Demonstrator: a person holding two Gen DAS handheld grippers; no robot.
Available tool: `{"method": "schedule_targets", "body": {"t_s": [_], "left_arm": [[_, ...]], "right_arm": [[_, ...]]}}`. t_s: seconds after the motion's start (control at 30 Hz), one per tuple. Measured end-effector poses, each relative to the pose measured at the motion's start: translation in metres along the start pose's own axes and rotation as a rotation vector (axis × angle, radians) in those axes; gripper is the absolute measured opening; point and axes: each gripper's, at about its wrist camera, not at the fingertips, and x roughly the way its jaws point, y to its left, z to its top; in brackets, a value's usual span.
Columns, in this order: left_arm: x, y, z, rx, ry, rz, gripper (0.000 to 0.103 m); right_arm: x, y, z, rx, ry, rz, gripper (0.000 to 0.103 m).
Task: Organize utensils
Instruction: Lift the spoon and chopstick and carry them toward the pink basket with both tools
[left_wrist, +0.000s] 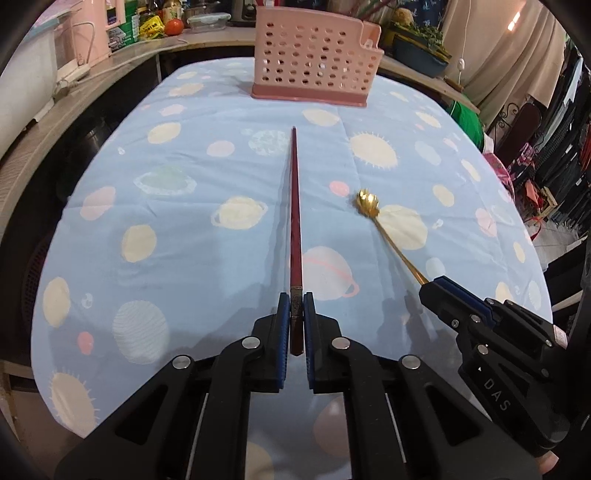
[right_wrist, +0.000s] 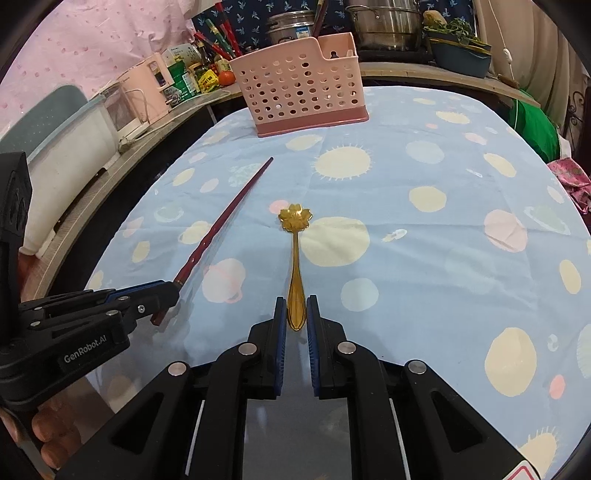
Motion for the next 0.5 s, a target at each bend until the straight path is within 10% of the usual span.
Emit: {"method": "schedule_targets", "body": {"t_s": [0.5], "left_arm": [[-0.075,0.010,0.050,-0.055,-0.190,-0.024,0.007]], "right_arm": [[-0.030,-0.012,0.041,0.057,-0.104,0.042,0.010]]}}
